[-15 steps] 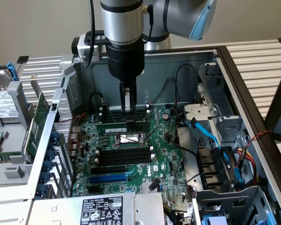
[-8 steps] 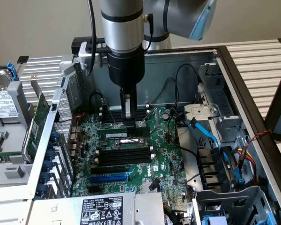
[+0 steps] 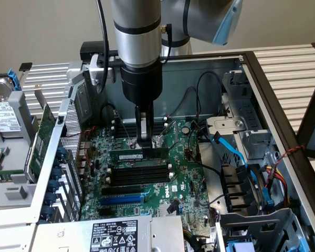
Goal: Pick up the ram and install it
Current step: 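Insert the ram into the slot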
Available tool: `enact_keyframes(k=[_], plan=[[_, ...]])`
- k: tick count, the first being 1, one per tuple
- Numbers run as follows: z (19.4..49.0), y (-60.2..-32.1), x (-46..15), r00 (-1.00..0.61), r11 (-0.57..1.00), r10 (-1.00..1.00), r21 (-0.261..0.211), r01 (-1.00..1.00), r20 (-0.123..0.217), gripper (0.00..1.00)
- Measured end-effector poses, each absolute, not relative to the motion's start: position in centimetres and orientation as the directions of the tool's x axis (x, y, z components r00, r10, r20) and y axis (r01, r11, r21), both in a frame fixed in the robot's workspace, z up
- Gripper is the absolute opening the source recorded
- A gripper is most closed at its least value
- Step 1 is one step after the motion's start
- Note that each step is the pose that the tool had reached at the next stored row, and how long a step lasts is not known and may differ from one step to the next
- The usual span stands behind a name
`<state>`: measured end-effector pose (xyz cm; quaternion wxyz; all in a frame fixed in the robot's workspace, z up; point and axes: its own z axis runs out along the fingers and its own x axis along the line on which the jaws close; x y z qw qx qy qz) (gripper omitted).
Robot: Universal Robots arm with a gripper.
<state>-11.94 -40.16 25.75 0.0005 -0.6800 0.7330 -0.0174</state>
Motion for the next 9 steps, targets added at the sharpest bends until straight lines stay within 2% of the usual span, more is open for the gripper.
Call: enact_keyframes(k=[9], plan=[[25.41, -40.22, -11.94, -0.075, 0.074, -0.997, -0.026, -0.997, 0.026, 0.12]])
